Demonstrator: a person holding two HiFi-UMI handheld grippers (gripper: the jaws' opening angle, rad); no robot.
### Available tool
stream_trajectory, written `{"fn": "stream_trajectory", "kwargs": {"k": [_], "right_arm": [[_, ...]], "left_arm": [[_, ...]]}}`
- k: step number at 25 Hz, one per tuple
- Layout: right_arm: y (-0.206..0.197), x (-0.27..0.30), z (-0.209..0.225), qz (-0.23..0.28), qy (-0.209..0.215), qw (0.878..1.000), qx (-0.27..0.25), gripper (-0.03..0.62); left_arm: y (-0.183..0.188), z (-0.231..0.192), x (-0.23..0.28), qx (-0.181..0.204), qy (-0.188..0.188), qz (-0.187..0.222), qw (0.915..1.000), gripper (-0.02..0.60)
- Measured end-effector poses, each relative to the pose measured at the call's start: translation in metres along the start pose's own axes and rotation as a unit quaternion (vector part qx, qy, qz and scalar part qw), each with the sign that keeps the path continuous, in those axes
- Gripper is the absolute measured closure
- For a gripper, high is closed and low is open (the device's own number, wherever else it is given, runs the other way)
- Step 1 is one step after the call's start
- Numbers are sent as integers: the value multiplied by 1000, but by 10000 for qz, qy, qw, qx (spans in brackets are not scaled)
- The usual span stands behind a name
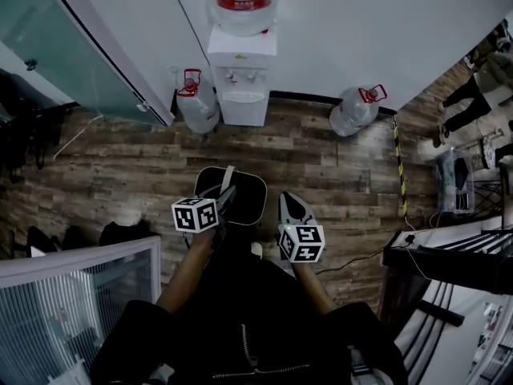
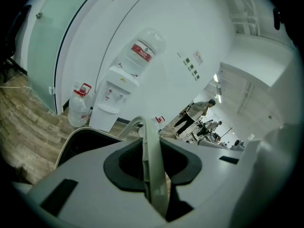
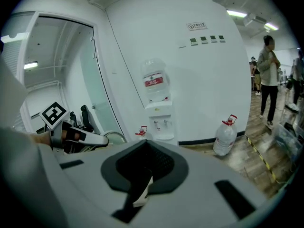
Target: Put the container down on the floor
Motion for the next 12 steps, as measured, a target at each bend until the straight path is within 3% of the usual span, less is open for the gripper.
{"fn": "stream_trajectory", "kwargs": {"k": [12], "right_arm": [[58, 93, 19, -261, -143, 9994, -179, 583]], "left_arm": [[65, -38, 62, -72, -145, -274, 9995, 494]]}}
Point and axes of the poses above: the fingertips, and each gripper's own axes: x forward along the fingers, z to its right, y out of its top, the point moved 8 cm from there along -x, backward along the fingers, and after that the axes turned 1 degree about -x, right-handed, at the moved point
